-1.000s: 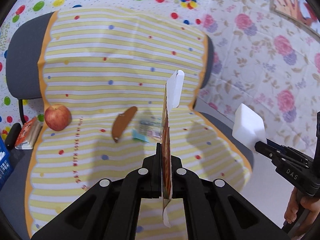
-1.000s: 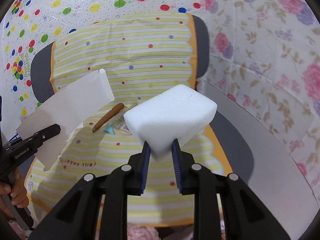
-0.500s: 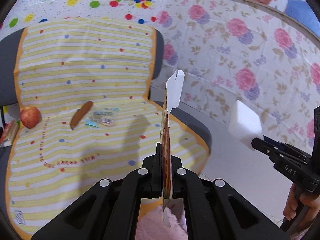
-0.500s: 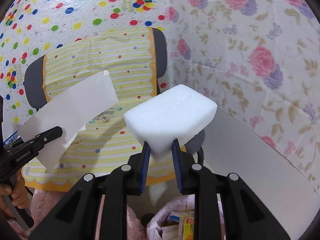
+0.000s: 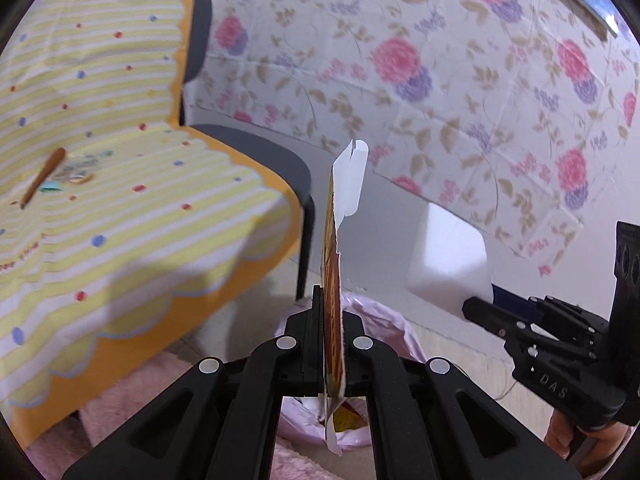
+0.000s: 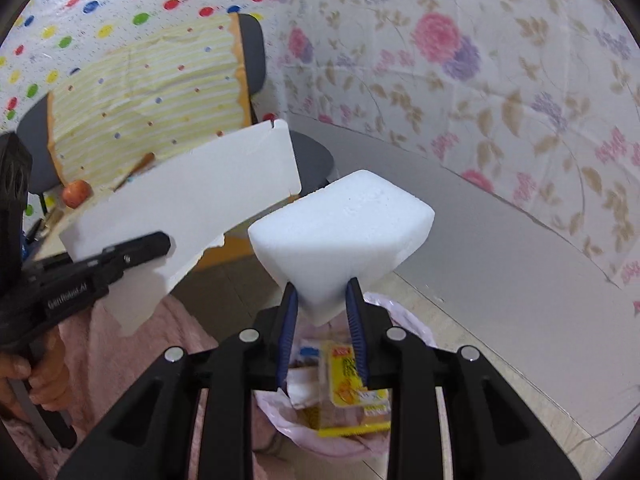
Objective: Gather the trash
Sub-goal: 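Carry the red card box and white sponge with both grippers toward the trash bag, then open both grippers over the pink trash bag to drop the box and sponge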
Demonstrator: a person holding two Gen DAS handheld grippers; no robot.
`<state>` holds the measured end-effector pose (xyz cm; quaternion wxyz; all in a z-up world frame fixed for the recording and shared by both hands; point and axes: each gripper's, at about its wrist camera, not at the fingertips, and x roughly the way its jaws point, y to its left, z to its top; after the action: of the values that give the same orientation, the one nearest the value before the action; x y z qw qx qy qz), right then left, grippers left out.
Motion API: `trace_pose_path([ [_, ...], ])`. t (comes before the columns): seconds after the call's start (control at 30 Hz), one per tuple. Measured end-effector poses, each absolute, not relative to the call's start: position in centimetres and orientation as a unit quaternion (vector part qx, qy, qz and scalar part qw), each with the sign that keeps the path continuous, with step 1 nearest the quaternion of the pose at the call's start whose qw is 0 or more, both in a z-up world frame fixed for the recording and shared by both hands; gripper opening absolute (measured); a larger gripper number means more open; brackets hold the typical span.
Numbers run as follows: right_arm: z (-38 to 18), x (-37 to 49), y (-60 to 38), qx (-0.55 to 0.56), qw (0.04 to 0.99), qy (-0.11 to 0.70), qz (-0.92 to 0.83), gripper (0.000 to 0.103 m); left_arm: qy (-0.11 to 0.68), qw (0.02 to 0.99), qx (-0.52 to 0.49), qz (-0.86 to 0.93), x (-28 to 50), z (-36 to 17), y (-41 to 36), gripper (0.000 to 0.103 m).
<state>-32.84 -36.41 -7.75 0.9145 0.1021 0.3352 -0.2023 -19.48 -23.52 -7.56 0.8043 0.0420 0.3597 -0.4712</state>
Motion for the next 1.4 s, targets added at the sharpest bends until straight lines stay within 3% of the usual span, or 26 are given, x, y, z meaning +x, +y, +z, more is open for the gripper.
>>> trace_pose_path([
  [0.57,-12.5,-34.8,-40.3,0.149,0.887,0.381,-0.214,0.029,0.415,0.762,0.095,-0.488,-20.0,-11.5,-29.4,0.003],
  [0.6,-12.8,-34.6,-40.5,0.151,0.886,0.384,-0.213,0.029,0.416,0.761,0.093,-0.489,-19.9,-11.5,-29.4,0.005],
  [0.73,-13.5,-33.8,-41.0,0.152,0.882,0.392,-0.214,0.037,0.412,0.765,0.082,-0.488,-19.4,-11.0,-28.9,0.037],
  [0.77,-13.6,-33.7,-41.1,0.152,0.881,0.393,-0.215,0.045,0.408,0.768,0.081,-0.487,-19.3,-10.8,-28.8,0.040],
  [0.8,-13.6,-33.6,-41.3,0.152,0.880,0.394,-0.216,0.046,0.403,0.773,0.078,-0.484,-19.2,-10.4,-28.5,0.041],
  [1.4,-7.1,-33.1,-39.6,0.135,0.908,0.337,-0.208,0.046,0.361,0.840,0.096,-0.394,-16.8,-7.0,-22.1,0.043],
])
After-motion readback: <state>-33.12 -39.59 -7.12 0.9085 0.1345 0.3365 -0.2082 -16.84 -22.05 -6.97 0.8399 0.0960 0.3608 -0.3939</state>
